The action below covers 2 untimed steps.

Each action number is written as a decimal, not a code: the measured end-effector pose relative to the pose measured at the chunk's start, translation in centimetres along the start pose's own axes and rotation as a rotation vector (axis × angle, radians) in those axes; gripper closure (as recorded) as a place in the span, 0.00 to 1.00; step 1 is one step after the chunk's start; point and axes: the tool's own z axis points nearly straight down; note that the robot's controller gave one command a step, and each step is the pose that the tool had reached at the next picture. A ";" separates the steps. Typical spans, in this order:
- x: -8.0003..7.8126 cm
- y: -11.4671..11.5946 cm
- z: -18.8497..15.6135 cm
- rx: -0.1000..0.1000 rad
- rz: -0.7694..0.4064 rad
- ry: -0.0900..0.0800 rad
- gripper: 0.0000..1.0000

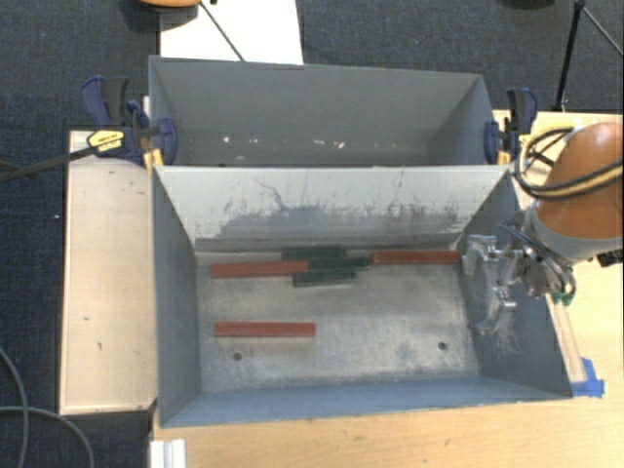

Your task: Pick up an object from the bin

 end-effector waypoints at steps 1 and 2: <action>2.3 5.2 1.6 0.001 -0.079 0.001 0.00; 0.4 10.0 -1.5 -0.002 -0.167 0.008 0.00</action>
Offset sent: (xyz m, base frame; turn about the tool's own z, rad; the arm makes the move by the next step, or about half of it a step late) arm 0.0068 0.1133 0.0294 -0.1854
